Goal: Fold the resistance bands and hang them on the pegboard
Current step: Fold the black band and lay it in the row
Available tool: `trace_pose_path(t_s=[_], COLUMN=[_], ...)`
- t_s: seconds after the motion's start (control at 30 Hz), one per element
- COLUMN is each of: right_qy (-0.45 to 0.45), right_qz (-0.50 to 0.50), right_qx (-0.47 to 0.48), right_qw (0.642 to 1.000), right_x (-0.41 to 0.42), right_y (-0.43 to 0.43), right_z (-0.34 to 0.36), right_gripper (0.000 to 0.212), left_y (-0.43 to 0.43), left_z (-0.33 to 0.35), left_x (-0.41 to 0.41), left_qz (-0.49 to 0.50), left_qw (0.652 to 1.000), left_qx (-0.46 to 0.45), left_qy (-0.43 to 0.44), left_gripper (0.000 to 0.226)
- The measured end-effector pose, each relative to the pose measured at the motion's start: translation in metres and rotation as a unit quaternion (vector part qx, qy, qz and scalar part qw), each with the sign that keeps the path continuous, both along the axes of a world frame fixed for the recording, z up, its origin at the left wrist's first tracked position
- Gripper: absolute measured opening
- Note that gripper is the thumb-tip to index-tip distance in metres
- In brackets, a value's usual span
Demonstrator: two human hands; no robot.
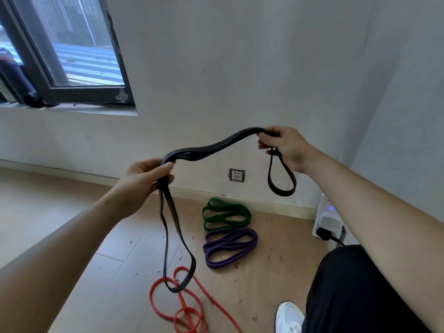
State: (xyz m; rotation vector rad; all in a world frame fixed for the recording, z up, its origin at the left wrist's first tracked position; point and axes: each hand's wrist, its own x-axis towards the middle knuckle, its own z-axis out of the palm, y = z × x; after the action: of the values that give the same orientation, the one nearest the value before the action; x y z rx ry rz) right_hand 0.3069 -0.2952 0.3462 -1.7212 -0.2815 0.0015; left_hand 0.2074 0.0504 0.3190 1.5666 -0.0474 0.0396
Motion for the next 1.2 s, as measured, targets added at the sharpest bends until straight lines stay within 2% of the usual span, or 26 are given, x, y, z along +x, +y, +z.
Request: trace_pose_path(t_s=[0.13, 0.27, 0.4, 0.5, 0.6, 0.7, 0.87, 0.97, 1.2], right_qy=[0.021, 0.056, 0.085, 0.082, 0.070, 0.012, -0.090, -0.100, -0.113], right_qz=[0.072, 0.138, 0.222, 0.271, 0.313, 0.307, 0.246, 0.235, 0.226], right_qx=[-0.164, -0.353, -0.446, -0.415, -0.281, -0.163, -0.181, -0.178, -0.169], right_qw=[0.984, 0.924, 0.863, 0.865, 0.905, 0.938, 0.948, 0.950, 0.953], right_x=[0.003, 0.006, 0.004, -0.005, -0.024, -0.042, -0.054, -0.055, -0.050], right_y=[-0.004, 0.005, 0.029, 0.051, 0.074, 0.096, 0.116, 0.115, 0.102], right_z=[-0.021, -0.040, -0.054, -0.048, -0.025, -0.006, 0.001, 0.006, 0.016], right_gripper=[0.009, 0.008, 0.018, 0.035, 0.052, 0.044, 0.021, 0.018, 0.016], left_y=[-0.006, -0.012, -0.021, -0.029, -0.035, -0.035, -0.024, -0.018, -0.012], left_z=[0.014, 0.020, 0.022, 0.022, 0.020, 0.018, 0.020, 0.019, 0.014], left_x=[-0.001, -0.005, -0.008, -0.009, -0.010, -0.009, -0.011, -0.016, -0.020], left_qz=[0.025, 0.022, 0.006, -0.017, -0.046, -0.057, -0.066, -0.076, -0.094], left_qw=[0.997, 0.998, 0.999, 0.998, 0.993, 0.987, 0.979, 0.973, 0.956], left_qx=[-0.061, -0.033, 0.005, 0.040, 0.091, 0.137, 0.187, 0.211, 0.273], left_qy=[-0.030, -0.039, -0.051, -0.056, -0.067, -0.068, -0.052, -0.048, -0.042], left_gripper=[0.030, 0.032, 0.031, 0.034, 0.023, 0.020, 0.022, 0.032, 0.020])
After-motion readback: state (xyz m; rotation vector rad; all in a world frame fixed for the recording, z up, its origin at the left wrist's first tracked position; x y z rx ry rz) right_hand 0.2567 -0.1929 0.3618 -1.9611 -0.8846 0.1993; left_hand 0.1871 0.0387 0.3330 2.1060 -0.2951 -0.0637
